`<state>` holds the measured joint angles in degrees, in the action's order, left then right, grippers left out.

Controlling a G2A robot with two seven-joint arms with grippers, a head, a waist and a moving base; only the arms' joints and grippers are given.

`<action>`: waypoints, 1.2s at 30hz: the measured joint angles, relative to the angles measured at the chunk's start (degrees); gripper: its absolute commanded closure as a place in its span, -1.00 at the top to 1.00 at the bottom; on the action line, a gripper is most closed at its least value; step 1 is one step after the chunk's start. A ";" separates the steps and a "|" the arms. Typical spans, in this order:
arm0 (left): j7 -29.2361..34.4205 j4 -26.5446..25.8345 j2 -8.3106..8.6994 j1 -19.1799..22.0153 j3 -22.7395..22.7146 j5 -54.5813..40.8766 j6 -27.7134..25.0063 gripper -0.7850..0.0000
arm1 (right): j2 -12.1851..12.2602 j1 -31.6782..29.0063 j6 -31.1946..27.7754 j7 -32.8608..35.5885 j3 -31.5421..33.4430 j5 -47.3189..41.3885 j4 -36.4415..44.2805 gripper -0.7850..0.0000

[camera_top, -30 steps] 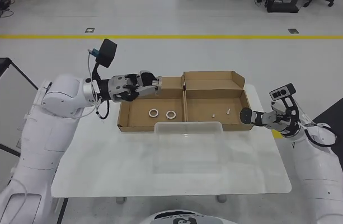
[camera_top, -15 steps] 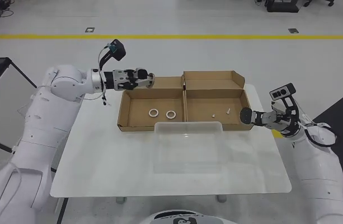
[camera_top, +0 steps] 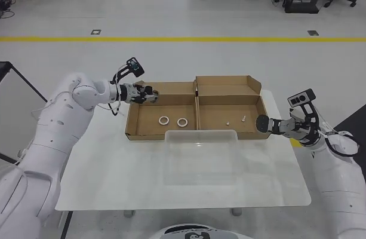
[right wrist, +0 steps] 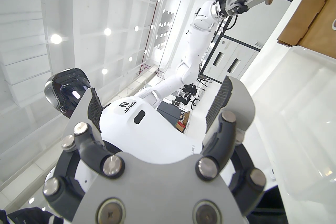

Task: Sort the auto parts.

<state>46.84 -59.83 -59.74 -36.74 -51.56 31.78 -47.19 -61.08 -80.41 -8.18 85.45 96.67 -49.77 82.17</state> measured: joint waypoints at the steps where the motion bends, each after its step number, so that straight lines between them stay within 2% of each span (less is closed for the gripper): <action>1: 0.23 0.45 -0.18 0.33 0.70 0.89 -0.02 -1.00 | 0.00 0.00 0.00 0.00 0.00 0.00 0.00 1.00; 14: 0.34 6.90 -3.46 4.60 9.54 9.28 -2.18 -1.00 | 0.00 0.00 0.00 0.00 0.00 0.00 0.00 1.00; 22: -2.41 11.56 -5.97 6.51 14.99 16.70 -2.92 -1.00 | 0.00 0.00 0.00 0.00 0.00 0.00 0.00 1.00; 36: -10.00 20.96 -9.65 7.87 21.19 27.62 -3.48 -1.00 | 0.00 0.00 0.00 0.00 0.00 0.00 0.00 1.00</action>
<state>36.84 -38.87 -69.39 -28.87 -30.37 59.40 -50.67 -61.08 -80.41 -8.18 85.45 96.67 -49.77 82.17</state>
